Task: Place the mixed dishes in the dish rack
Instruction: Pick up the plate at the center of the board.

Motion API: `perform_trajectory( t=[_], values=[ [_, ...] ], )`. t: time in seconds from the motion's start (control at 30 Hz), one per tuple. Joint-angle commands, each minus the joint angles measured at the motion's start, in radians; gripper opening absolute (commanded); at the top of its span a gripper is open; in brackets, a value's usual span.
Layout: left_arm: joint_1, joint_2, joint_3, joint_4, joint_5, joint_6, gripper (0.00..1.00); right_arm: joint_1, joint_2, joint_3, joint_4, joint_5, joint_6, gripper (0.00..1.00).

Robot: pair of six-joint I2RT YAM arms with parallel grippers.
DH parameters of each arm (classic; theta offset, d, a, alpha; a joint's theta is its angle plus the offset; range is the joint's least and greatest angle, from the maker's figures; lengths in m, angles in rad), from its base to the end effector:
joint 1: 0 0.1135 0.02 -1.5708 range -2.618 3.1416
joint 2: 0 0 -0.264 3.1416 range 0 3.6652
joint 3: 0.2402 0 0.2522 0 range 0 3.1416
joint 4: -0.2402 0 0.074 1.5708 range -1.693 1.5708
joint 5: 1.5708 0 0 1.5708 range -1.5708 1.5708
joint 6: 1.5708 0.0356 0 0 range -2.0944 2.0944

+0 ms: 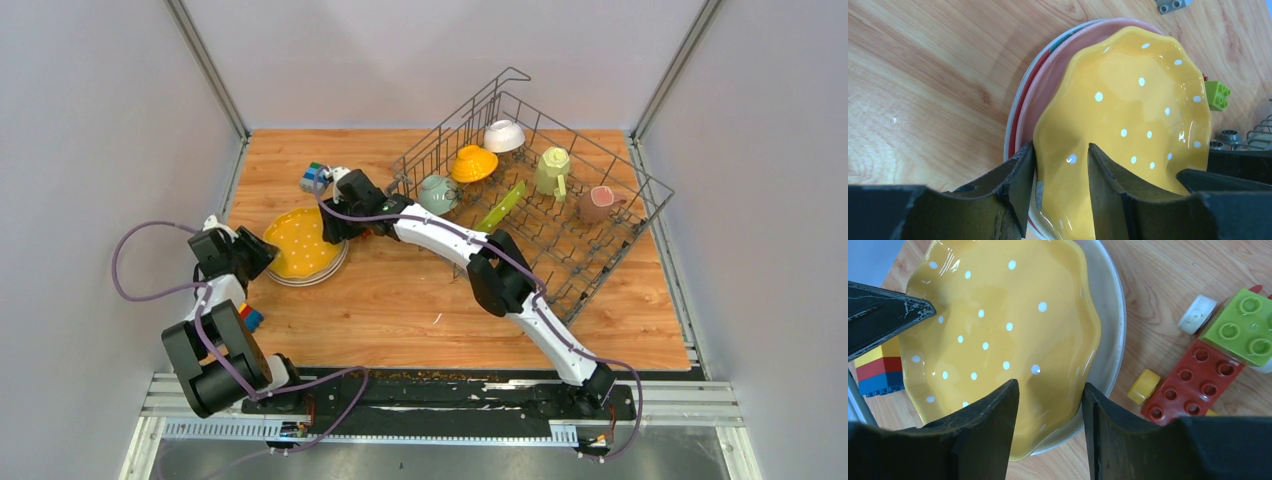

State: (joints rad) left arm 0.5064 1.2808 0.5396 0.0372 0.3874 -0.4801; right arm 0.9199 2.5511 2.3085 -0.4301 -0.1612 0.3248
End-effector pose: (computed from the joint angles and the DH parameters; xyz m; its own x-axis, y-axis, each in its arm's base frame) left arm 0.2227 0.1082 0.1761 -0.4109 -0.7169 -0.5631 -0.4364 0.6970 -0.5689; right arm 0.3450 0.4624 0.1919 -0.6326 -0.3108 -0.7093 -0.6958 0.6303 0.3444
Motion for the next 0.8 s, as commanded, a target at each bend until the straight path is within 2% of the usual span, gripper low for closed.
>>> perform_trajectory(
  t=[0.0,0.23,0.33,0.57,0.77],
  values=[
    [-0.011,0.015,-0.033,0.054,0.134,-0.001,0.49,0.014,-0.068,-0.019,0.022,-0.075,0.038,0.49],
    [-0.011,0.017,-0.040,0.102,0.191,-0.019,0.41,0.025,-0.081,-0.019,0.055,-0.116,0.063,0.51],
    [-0.013,0.020,-0.050,0.124,0.209,-0.031,0.41,0.037,-0.089,-0.030,0.085,-0.134,0.063,0.55],
    [-0.012,0.075,-0.114,0.246,0.247,-0.090,0.43,0.052,-0.048,0.002,0.089,-0.048,0.170,0.57],
    [-0.022,0.110,-0.136,0.286,0.257,-0.097,0.36,0.066,-0.037,0.012,0.121,-0.066,0.207,0.57]
  ],
)
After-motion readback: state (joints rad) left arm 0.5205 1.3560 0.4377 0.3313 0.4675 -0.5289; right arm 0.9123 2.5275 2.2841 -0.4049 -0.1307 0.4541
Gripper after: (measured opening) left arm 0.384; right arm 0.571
